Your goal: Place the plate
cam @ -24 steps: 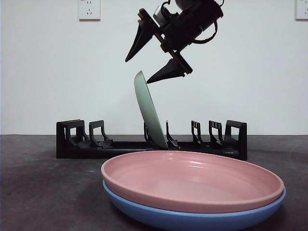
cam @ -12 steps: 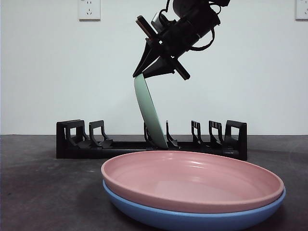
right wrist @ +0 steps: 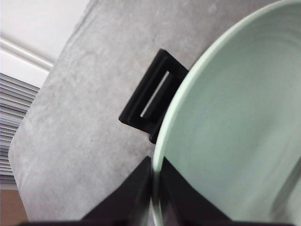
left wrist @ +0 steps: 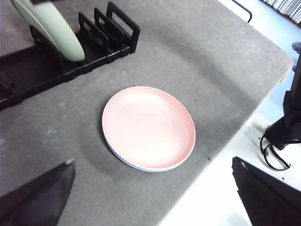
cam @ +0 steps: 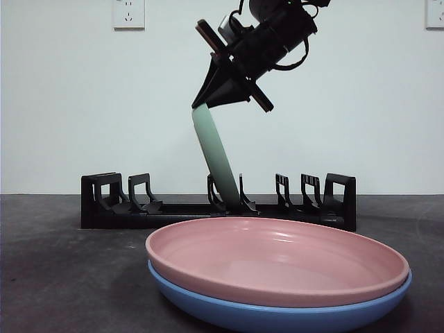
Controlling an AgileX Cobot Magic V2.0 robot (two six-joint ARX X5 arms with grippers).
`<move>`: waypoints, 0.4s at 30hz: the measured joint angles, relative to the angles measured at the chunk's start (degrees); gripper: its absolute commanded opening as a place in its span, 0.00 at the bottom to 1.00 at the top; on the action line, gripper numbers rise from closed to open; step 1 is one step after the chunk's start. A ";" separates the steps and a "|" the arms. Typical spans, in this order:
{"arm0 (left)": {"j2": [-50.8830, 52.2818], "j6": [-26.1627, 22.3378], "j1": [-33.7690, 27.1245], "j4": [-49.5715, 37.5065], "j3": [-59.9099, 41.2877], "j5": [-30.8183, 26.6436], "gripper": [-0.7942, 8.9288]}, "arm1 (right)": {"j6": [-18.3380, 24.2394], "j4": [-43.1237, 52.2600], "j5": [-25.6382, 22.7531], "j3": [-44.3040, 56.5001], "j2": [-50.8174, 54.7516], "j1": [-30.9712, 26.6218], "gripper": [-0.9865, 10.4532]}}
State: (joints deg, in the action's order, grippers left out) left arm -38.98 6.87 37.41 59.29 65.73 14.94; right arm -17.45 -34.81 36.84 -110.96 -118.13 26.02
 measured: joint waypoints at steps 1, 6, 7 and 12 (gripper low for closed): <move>0.00 0.00 0.00 0.22 0.00 0.00 0.63 | -0.02 -0.04 0.02 0.00 0.59 0.00 0.10; 0.00 0.00 0.00 0.35 0.00 0.00 0.63 | -0.02 -1.49 0.52 -0.24 5.20 0.11 0.10; 0.00 0.00 0.00 0.35 0.00 0.00 0.63 | 0.02 -2.19 0.59 -0.39 6.38 0.13 0.10; 0.00 0.00 0.00 0.37 0.00 0.00 0.63 | 0.90 -6.58 0.50 -0.76 11.74 0.24 0.10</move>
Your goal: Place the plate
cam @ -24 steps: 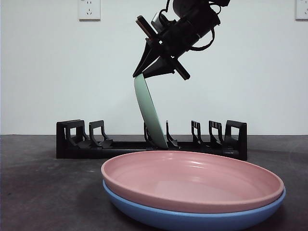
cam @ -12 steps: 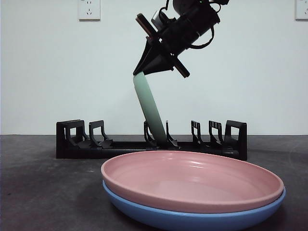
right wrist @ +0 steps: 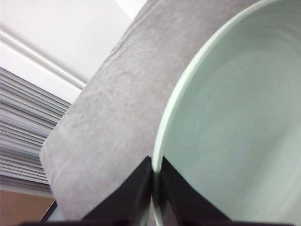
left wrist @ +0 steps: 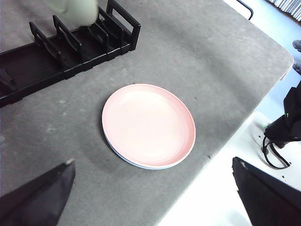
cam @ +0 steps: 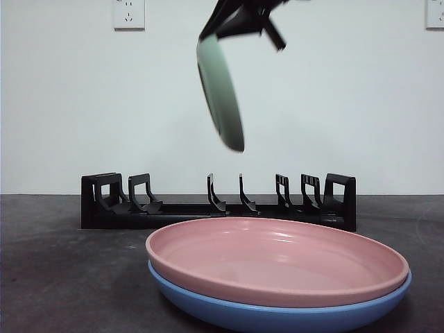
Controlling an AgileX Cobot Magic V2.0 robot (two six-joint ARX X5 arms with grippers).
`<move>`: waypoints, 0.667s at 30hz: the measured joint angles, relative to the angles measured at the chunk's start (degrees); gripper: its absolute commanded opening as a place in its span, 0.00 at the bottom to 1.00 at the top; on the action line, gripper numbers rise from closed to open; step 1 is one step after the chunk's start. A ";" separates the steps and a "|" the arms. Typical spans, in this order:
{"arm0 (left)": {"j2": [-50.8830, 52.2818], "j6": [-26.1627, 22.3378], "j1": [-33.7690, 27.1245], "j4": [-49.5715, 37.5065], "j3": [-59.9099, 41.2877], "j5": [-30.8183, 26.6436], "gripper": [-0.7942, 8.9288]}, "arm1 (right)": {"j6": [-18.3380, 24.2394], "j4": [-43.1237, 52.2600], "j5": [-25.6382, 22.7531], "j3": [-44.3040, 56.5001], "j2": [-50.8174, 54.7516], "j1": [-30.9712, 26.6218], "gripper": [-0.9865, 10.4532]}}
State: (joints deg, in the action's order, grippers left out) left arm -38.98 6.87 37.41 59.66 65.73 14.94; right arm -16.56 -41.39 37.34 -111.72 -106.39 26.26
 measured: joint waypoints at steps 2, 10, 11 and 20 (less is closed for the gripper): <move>0.00 -0.02 0.00 0.00 0.00 0.00 0.63 | 1.27 -2.91 -0.20 0.00 2.01 0.22 0.10; 0.00 -0.02 0.00 0.00 0.00 0.00 0.63 | 10.49 -17.77 -4.68 0.42 10.12 3.52 0.10; 0.00 -0.02 0.00 0.00 0.00 0.00 0.63 | 11.39 -18.49 -5.07 0.72 11.04 4.00 0.10; 0.00 -0.02 0.00 0.04 0.00 0.00 0.63 | 16.37 -23.56 -15.10 8.22 21.99 10.84 0.10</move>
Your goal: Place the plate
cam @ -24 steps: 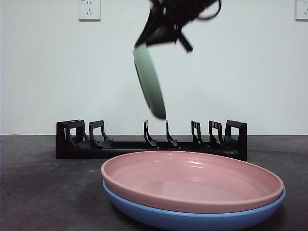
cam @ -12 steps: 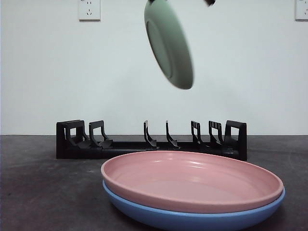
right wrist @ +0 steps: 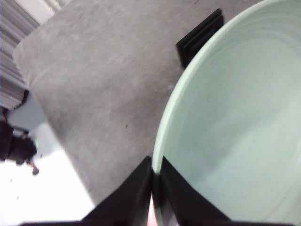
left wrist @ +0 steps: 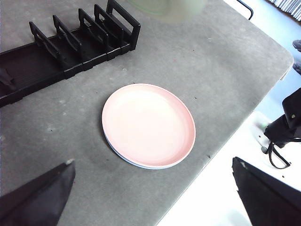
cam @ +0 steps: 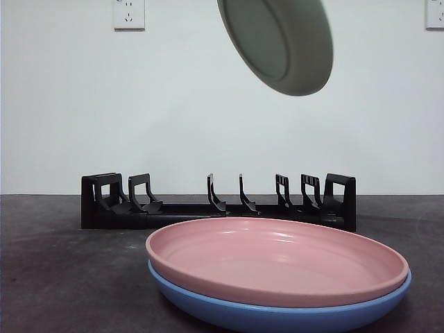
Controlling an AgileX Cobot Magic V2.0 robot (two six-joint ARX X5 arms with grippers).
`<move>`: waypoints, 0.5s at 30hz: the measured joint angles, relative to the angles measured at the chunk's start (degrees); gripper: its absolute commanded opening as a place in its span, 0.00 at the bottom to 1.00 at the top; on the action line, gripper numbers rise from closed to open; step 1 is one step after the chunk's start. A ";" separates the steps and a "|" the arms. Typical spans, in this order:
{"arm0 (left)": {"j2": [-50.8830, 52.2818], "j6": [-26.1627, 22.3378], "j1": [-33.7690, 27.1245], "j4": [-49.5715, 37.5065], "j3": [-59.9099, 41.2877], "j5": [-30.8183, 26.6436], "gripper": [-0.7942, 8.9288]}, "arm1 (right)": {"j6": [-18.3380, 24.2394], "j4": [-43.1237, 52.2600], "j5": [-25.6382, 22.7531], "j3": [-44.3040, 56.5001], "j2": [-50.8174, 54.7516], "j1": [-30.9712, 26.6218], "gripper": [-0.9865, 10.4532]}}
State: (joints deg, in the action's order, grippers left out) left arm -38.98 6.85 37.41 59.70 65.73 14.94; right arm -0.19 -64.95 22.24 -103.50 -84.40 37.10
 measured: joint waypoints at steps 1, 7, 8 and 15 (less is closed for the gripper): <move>0.00 0.00 0.00 0.00 0.00 0.00 0.63 | 0.07 0.09 -0.81 1.84 1.81 0.98 0.10; 0.00 0.00 0.00 0.00 0.00 0.00 0.63 | 0.33 0.98 -9.14 13.55 11.45 7.61 0.10; 0.00 0.00 0.00 -0.02 0.00 0.00 0.63 | 0.15 1.11 -10.54 15.39 12.50 8.74 0.10; -0.07 0.00 0.00 0.00 0.00 0.00 0.63 | -2.40 2.80 -22.43 26.73 14.19 19.52 0.10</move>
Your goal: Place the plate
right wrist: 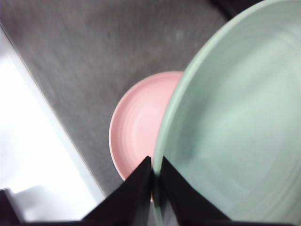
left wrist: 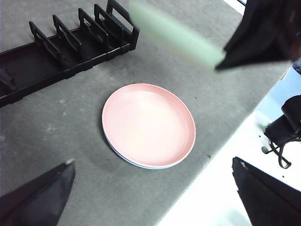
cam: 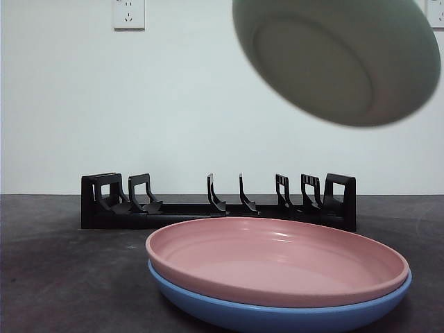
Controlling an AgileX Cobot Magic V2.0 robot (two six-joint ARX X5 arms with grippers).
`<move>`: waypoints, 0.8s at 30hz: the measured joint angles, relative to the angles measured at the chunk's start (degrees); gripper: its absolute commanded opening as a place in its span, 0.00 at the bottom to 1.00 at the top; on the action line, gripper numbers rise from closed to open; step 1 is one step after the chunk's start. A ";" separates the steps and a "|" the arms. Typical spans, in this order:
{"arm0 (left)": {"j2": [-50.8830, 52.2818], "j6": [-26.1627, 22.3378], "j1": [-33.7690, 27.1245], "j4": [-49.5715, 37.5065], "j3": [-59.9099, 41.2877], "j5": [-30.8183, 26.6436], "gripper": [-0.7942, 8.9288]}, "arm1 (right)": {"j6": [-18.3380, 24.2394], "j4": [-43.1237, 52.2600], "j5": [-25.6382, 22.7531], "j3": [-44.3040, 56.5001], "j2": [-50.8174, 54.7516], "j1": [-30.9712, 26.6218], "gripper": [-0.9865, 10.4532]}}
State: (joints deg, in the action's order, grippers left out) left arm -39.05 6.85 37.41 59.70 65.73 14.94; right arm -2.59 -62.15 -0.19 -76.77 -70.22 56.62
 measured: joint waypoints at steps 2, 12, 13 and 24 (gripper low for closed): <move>-0.04 0.00 0.00 0.00 0.00 0.00 0.63 | -0.92 2.36 -2.08 2.84 -0.04 2.75 0.10; -0.31 0.00 0.00 0.02 0.00 0.00 0.63 | -5.31 7.17 -8.66 12.63 -4.85 8.52 0.10; -0.31 0.00 0.00 0.00 0.00 0.00 0.63 | -5.31 7.13 -8.61 13.03 -5.84 8.85 0.10; -0.31 0.00 0.00 0.07 0.00 0.00 0.63 | -5.16 12.74 -10.54 13.20 -18.14 11.80 0.10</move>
State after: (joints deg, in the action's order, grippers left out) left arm -39.35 6.85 37.41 59.77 65.73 14.94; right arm -7.75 -49.41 -10.72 -63.57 -88.36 68.42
